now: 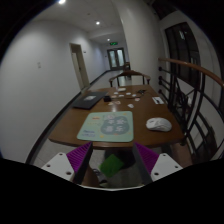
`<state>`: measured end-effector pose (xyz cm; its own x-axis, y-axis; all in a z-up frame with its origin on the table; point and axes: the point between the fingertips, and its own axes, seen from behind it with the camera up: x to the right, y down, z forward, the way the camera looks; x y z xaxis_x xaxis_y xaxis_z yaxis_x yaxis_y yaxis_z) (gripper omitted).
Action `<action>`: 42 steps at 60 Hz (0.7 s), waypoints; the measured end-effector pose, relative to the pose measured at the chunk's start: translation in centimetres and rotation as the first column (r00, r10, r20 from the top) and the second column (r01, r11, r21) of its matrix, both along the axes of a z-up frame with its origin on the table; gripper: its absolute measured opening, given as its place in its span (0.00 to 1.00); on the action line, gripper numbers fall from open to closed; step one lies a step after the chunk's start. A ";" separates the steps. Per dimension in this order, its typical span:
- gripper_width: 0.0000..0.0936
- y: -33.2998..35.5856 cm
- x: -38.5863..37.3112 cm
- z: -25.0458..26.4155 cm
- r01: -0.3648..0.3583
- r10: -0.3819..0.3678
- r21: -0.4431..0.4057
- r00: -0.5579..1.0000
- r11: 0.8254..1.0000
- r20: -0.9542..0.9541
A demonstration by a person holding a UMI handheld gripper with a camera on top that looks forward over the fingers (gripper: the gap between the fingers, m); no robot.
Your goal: Arrange mouse
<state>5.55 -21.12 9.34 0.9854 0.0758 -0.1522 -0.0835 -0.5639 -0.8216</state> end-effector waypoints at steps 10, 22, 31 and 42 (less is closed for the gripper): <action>0.87 1.2 8.1 -3.6 0.072 -0.064 -0.050 0.989 0.996 0.132; 0.87 7.3 18.1 -7.6 0.175 -0.165 -0.023 0.962 0.984 0.217; 0.87 10.9 21.7 -10.5 0.189 -0.175 -0.057 0.966 0.980 0.188; 0.87 15.1 22.5 -10.9 0.122 -0.110 -0.064 0.980 0.990 0.167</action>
<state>28.09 -6.05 -1.55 0.9989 -0.0458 0.0101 -0.0204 -0.6175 -0.7863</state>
